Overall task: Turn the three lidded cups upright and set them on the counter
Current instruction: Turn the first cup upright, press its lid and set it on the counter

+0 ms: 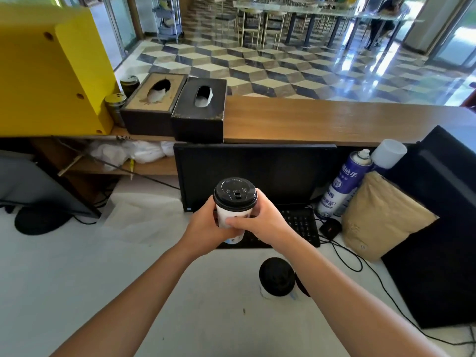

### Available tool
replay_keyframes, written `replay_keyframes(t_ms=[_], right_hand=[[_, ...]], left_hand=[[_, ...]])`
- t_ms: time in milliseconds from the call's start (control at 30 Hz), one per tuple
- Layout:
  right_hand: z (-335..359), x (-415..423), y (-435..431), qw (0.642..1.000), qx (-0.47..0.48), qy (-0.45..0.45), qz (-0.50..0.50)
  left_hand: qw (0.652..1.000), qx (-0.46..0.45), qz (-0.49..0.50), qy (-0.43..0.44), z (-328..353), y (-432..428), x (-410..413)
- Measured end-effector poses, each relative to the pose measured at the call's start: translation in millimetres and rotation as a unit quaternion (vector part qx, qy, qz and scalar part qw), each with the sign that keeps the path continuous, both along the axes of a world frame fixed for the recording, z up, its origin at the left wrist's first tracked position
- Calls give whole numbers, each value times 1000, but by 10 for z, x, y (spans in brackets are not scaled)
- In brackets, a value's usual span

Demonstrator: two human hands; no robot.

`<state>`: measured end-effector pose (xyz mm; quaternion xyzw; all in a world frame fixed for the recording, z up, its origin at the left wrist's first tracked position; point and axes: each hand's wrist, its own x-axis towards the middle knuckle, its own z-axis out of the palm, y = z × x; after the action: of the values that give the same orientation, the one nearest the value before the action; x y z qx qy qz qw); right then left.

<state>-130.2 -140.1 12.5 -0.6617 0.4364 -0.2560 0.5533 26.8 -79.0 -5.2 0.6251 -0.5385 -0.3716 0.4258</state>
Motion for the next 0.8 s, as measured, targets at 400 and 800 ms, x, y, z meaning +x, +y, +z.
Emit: replay_keyframes(t_ms=[400, 800], right_hand=[[732, 30, -758, 996, -49, -75, -24], [1406, 185, -1855, 987, -135, -67, -47]], left_hand=[[997, -60, -27, -39, 853, -822, 150], [996, -76, -5, -37, 1535, -1970, 191]])
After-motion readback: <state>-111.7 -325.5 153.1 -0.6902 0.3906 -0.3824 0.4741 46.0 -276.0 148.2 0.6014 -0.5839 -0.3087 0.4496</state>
